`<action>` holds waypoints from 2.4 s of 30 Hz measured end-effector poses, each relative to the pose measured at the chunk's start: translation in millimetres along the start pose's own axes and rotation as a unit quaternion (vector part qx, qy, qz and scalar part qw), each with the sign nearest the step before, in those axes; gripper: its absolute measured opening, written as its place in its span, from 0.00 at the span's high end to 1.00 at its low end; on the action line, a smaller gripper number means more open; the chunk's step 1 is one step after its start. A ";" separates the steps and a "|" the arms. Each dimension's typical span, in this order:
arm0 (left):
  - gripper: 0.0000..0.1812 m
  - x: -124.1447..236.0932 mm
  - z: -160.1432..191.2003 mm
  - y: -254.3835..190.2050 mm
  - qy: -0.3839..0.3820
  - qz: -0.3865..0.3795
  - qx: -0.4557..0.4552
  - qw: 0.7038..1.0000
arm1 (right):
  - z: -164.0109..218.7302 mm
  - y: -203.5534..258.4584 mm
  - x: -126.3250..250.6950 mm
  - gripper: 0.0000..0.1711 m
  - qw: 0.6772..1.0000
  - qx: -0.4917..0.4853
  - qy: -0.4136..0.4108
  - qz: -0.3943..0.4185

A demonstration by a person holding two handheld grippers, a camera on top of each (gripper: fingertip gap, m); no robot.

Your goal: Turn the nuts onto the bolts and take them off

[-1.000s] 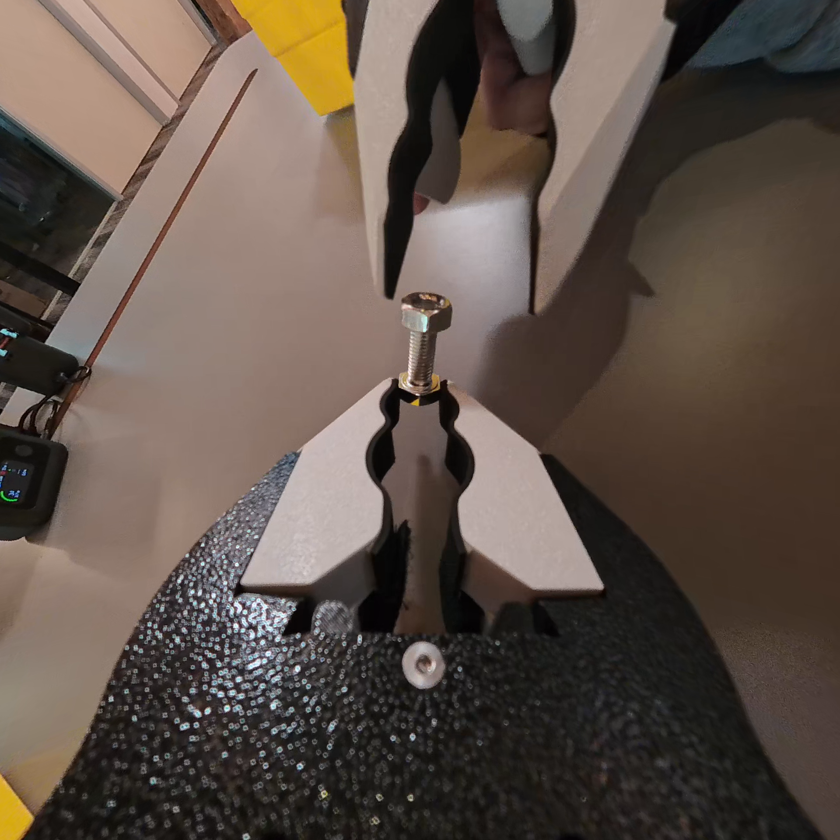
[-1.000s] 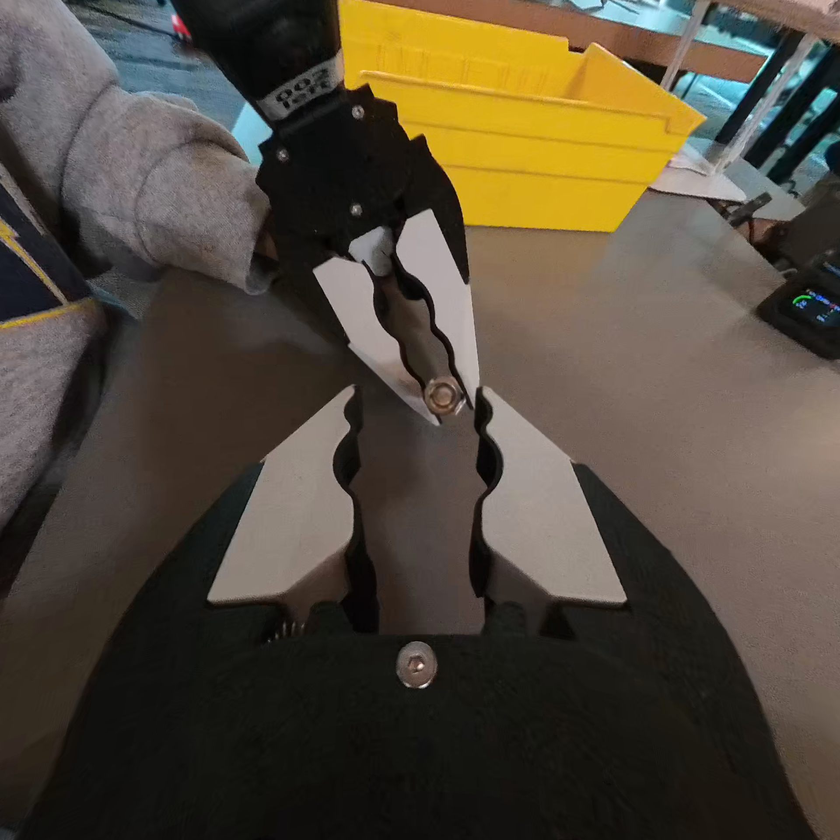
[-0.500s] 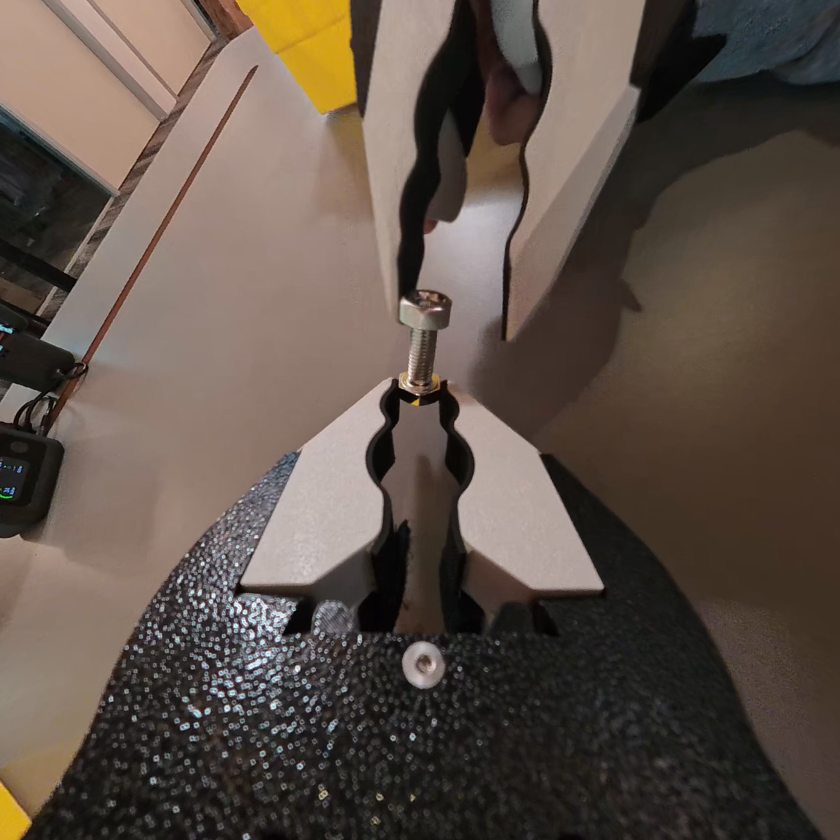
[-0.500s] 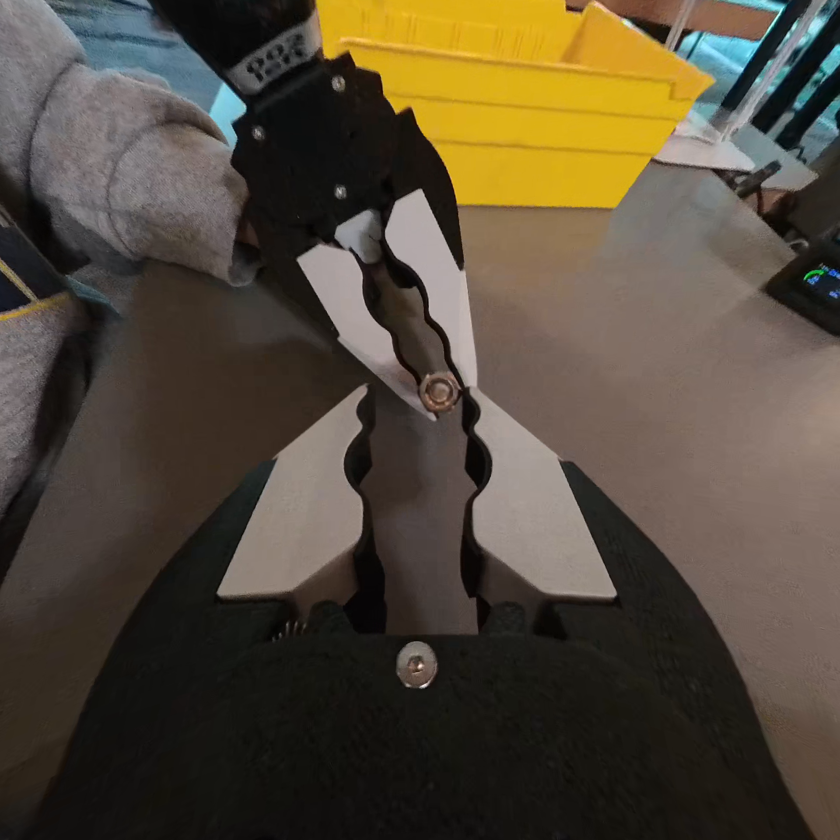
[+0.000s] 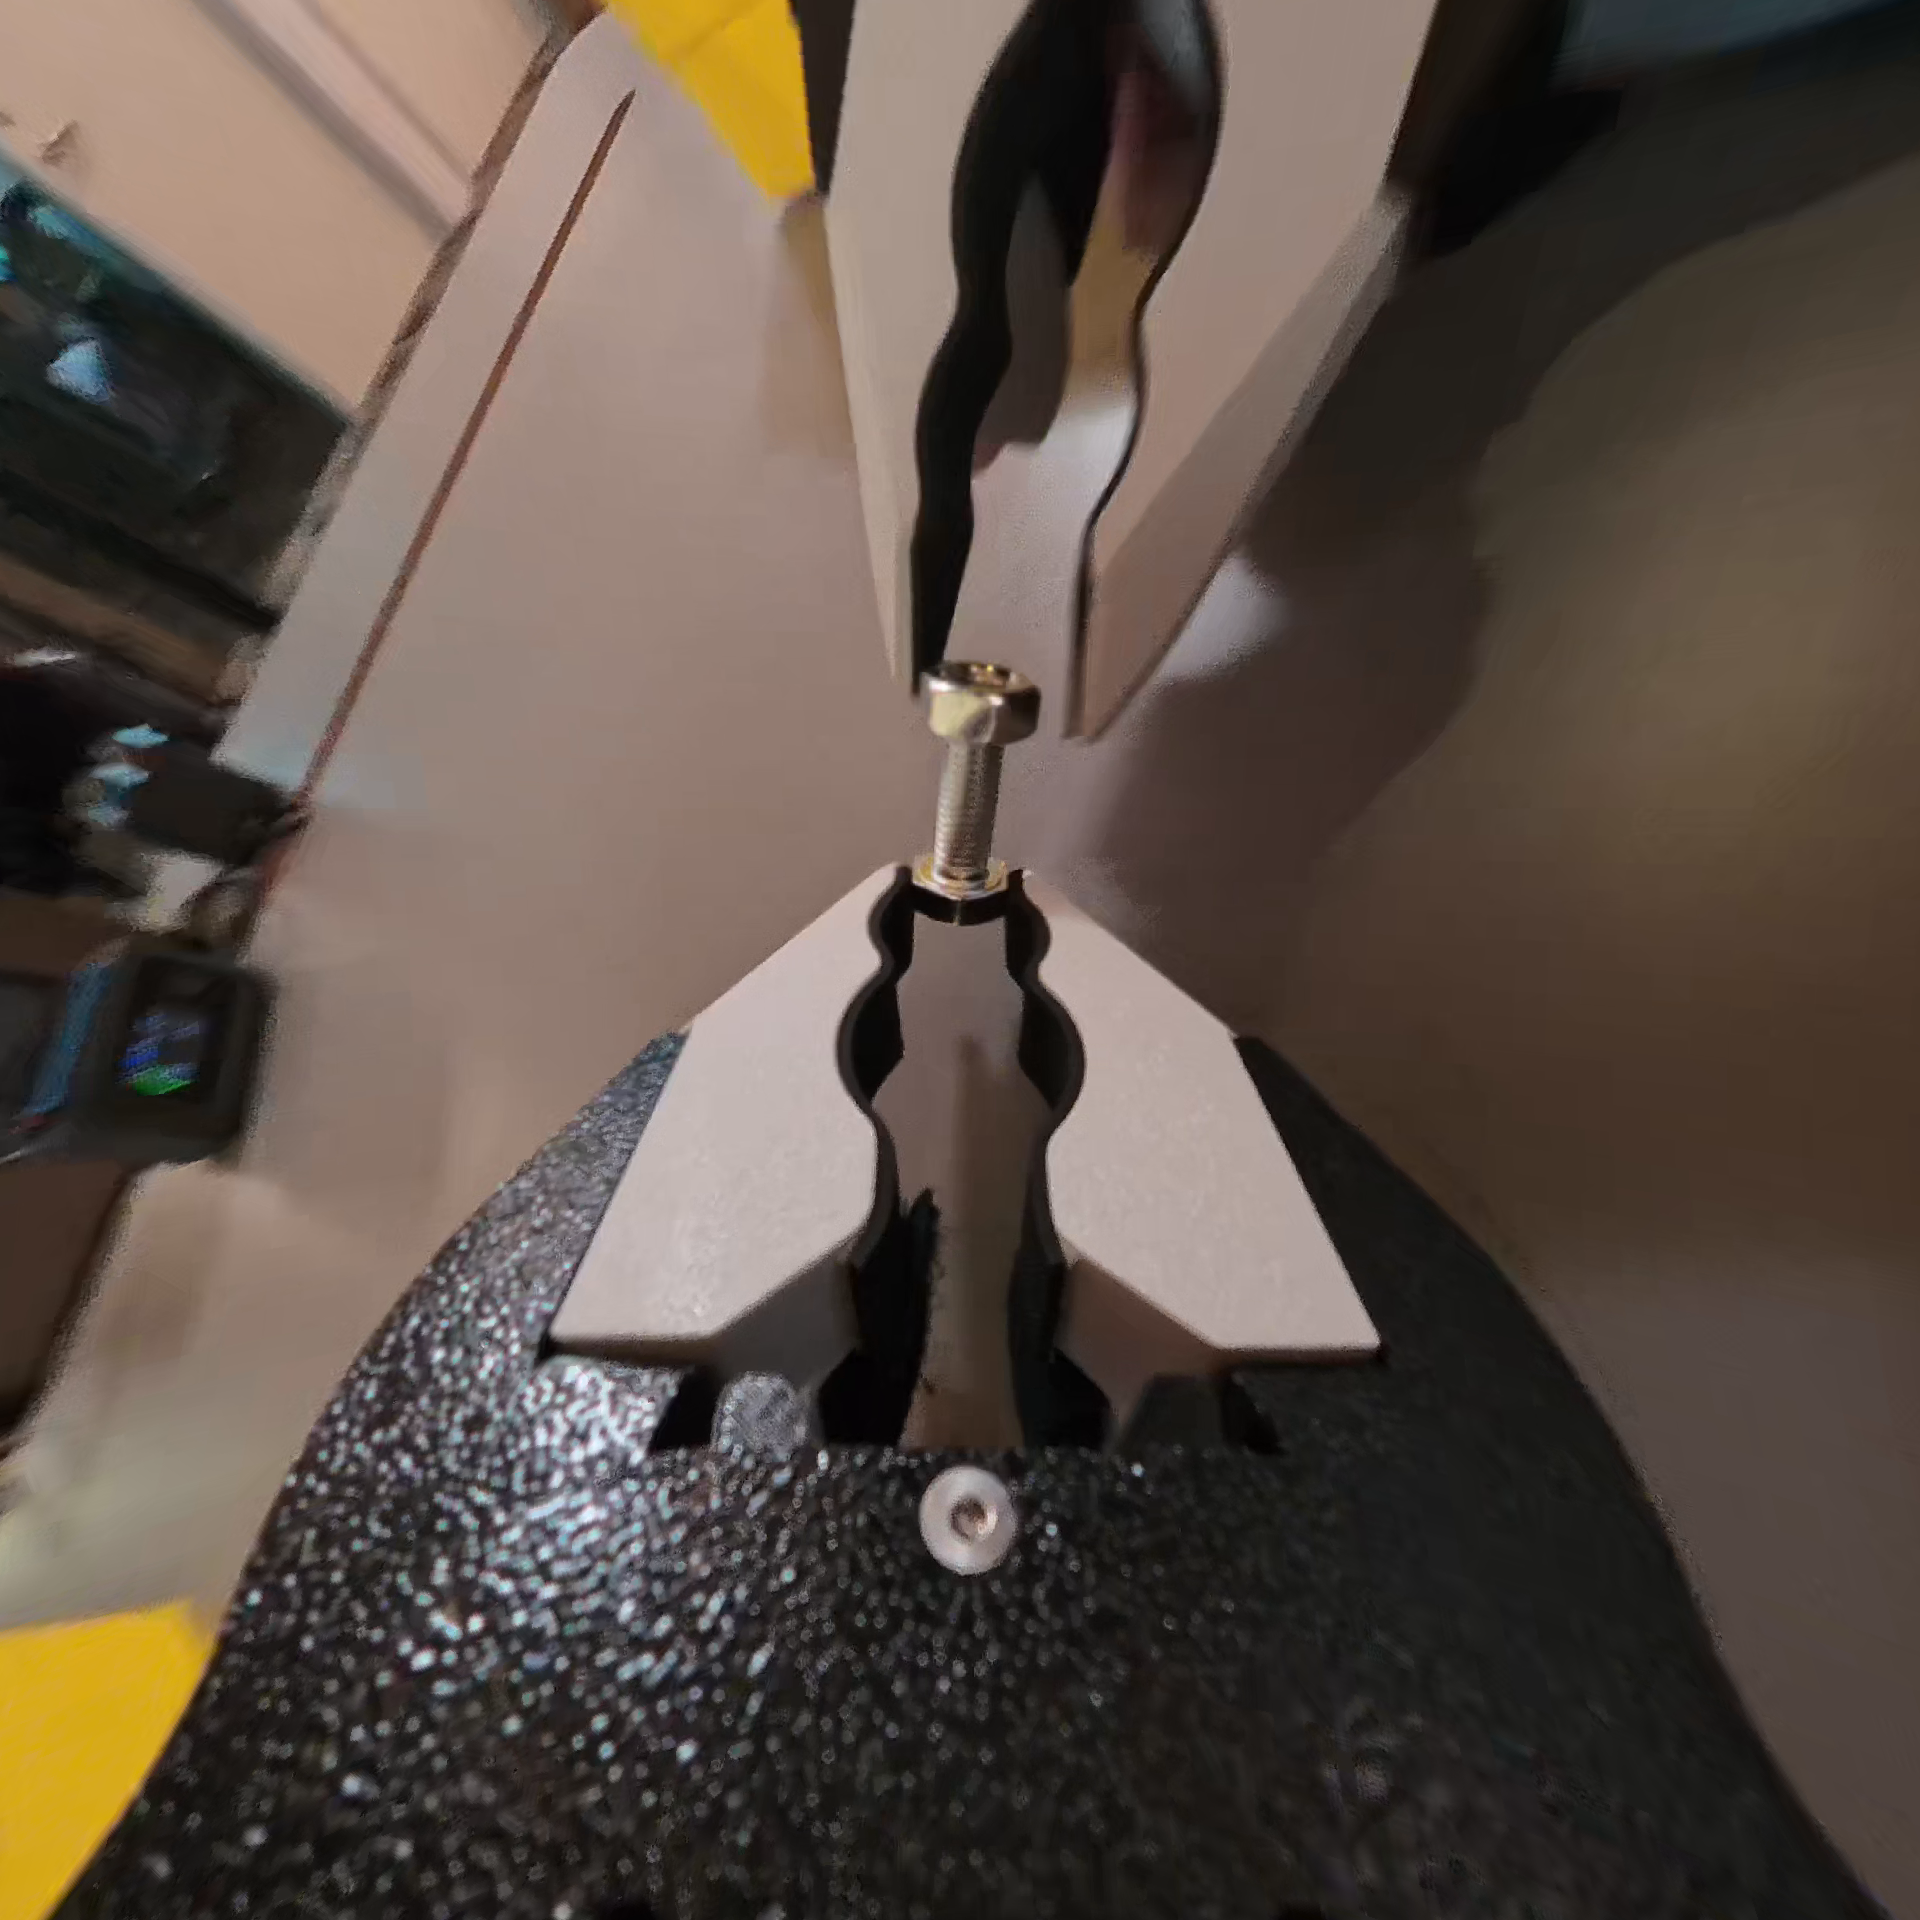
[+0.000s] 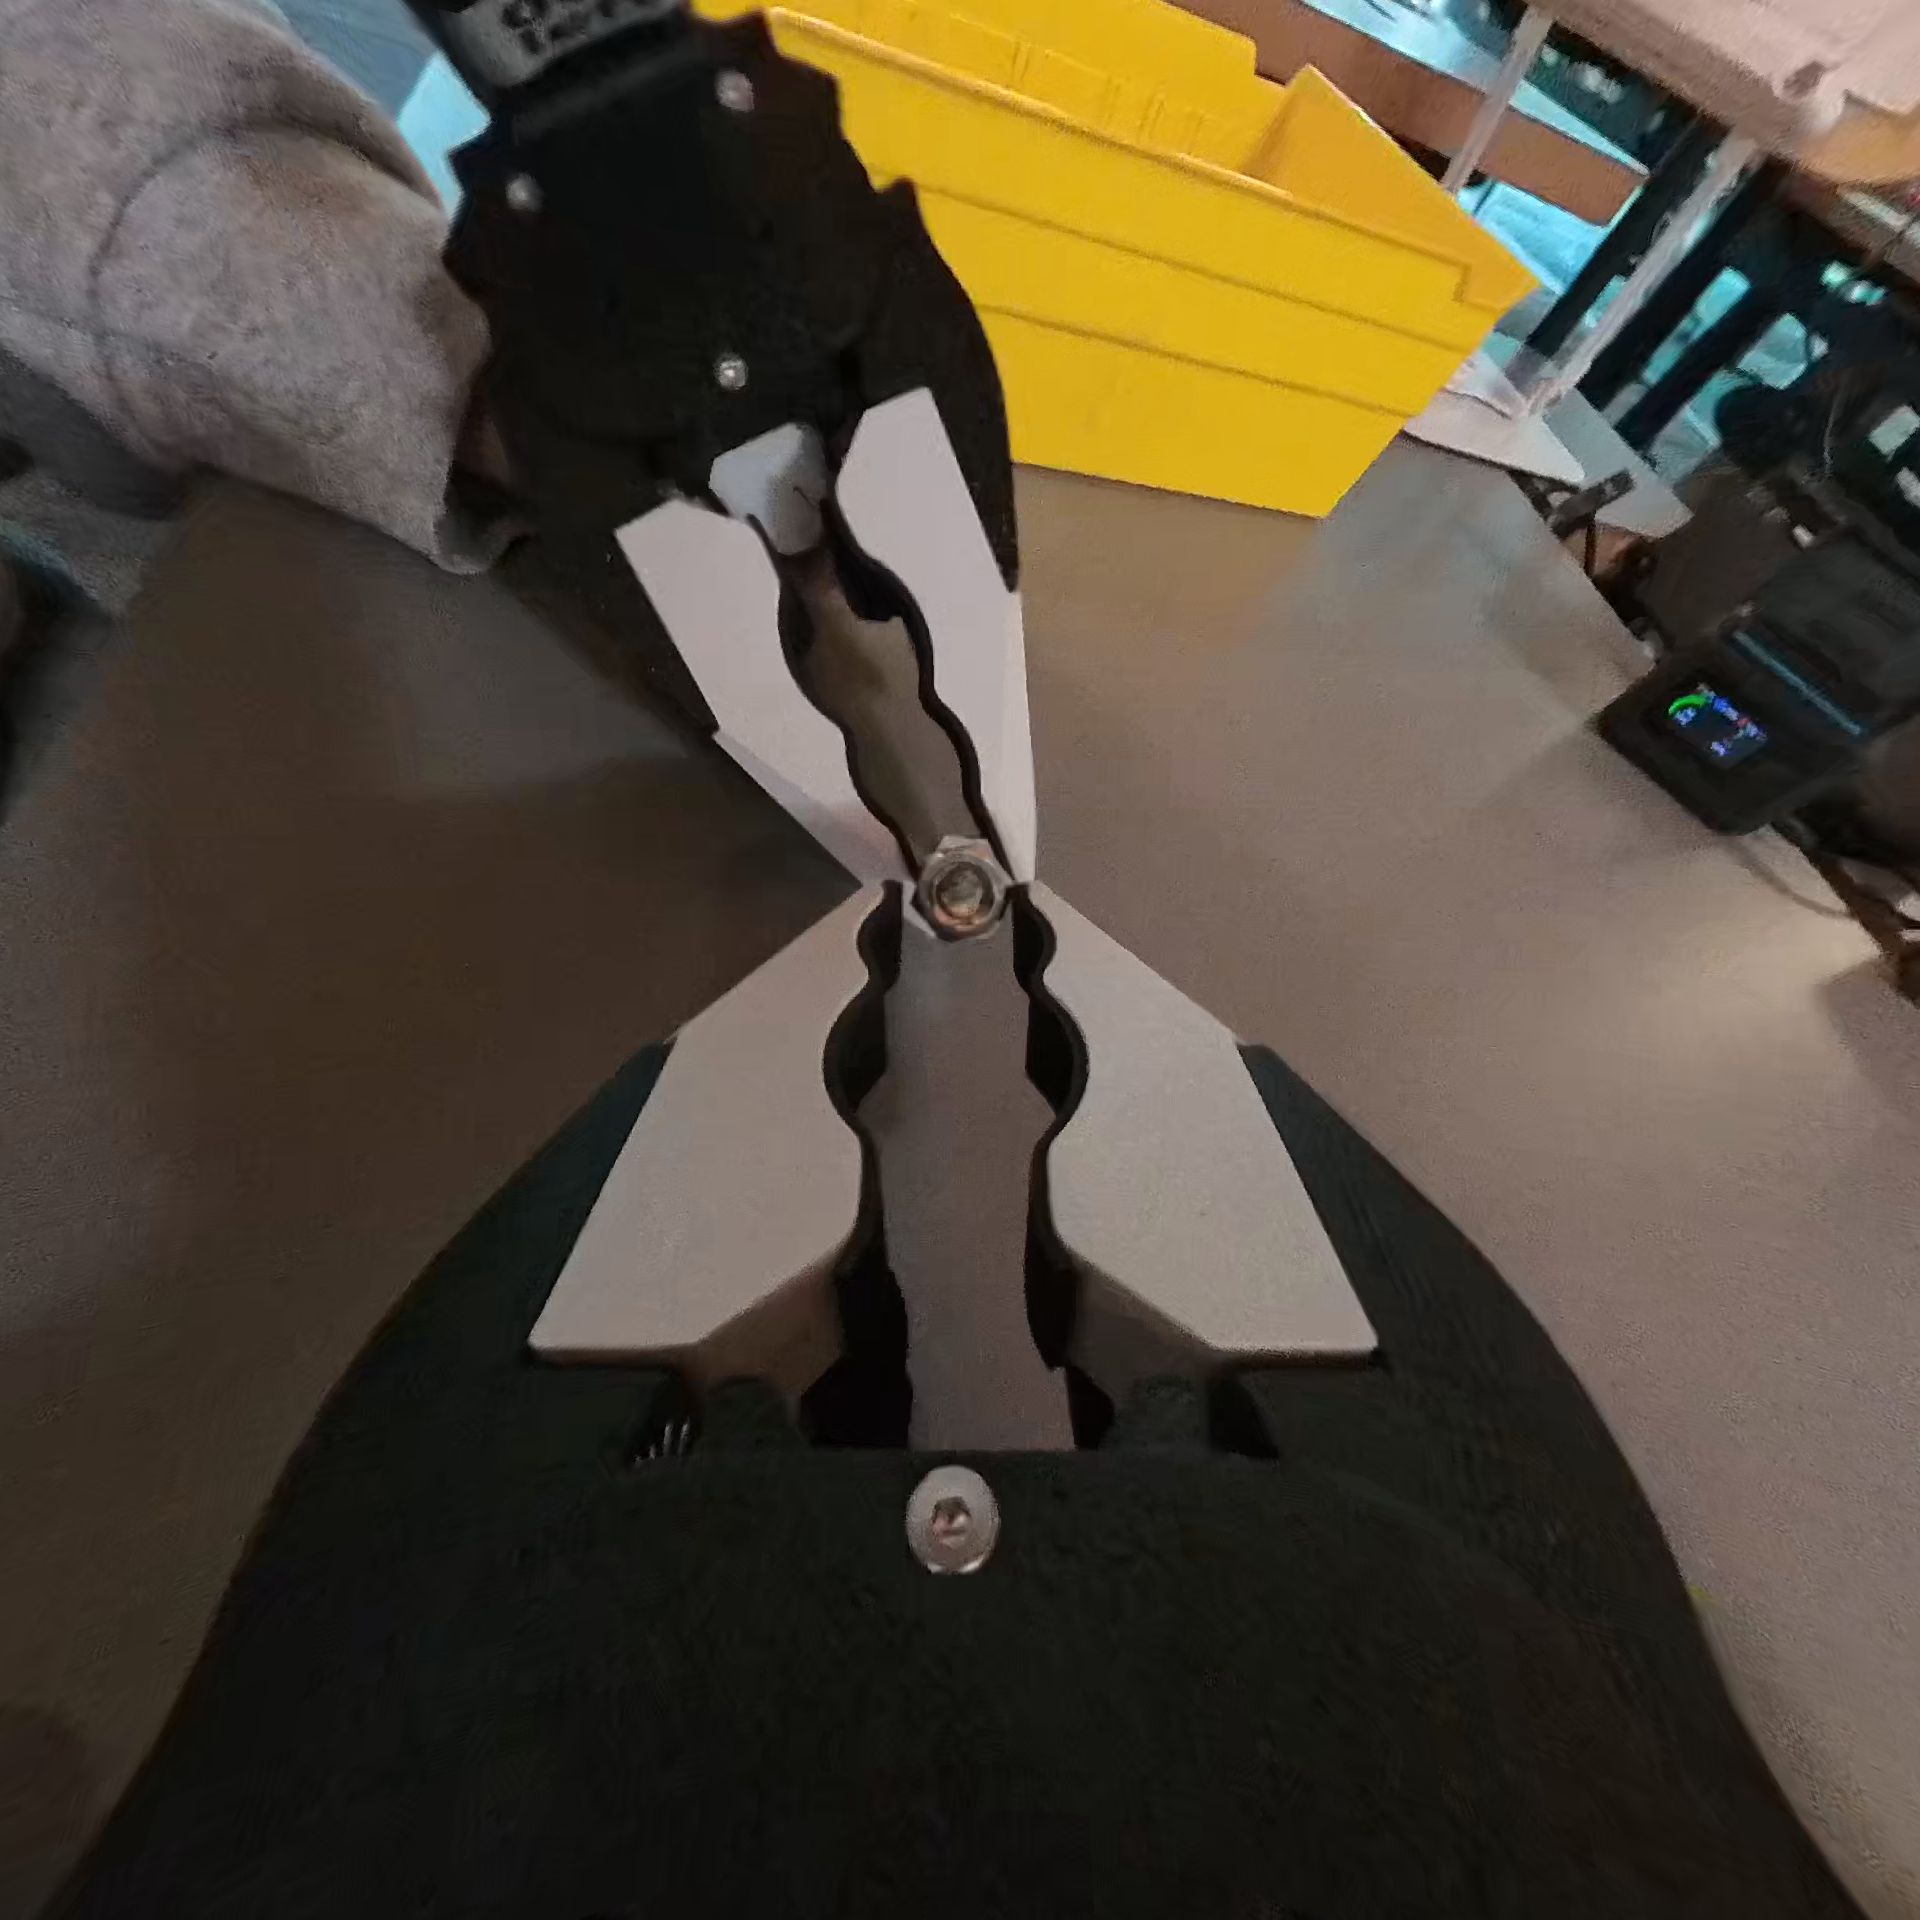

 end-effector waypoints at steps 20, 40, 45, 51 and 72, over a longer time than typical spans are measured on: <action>0.91 -8.1 -6.9 -9.2 0.148 -0.113 -0.113 0.976 | -5.0 -10.7 -11.9 0.79 0.990 -0.141 0.026 0.006; 0.91 -1.3 -2.0 -0.9 0.112 -0.080 -0.057 0.989 | -0.3 18.3 -19.6 0.90 0.930 0.321 0.092 0.154; 0.92 -0.4 4.6 2.4 0.119 -0.086 -0.049 0.988 | -2.1 -2.8 -16.9 0.74 0.997 -0.035 0.065 0.034; 0.92 -2.6 2.7 1.1 0.122 -0.090 -0.064 0.986 | -0.9 -5.4 -25.5 0.77 0.993 -0.090 0.078 -0.005; 0.91 -4.7 -3.7 -4.3 0.087 -0.067 -0.066 0.992 | -0.3 12.2 -15.4 0.91 0.971 0.216 0.061 0.086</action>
Point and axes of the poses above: each gripper's, where its closed fingertips meet, x back along the fingers, z out of its underside, y = z × x across the jaws, the point moved 10 cm from there along x, back along the fingers, and after that the axes turned 7 degrees about -x, right-handed, at the moved point
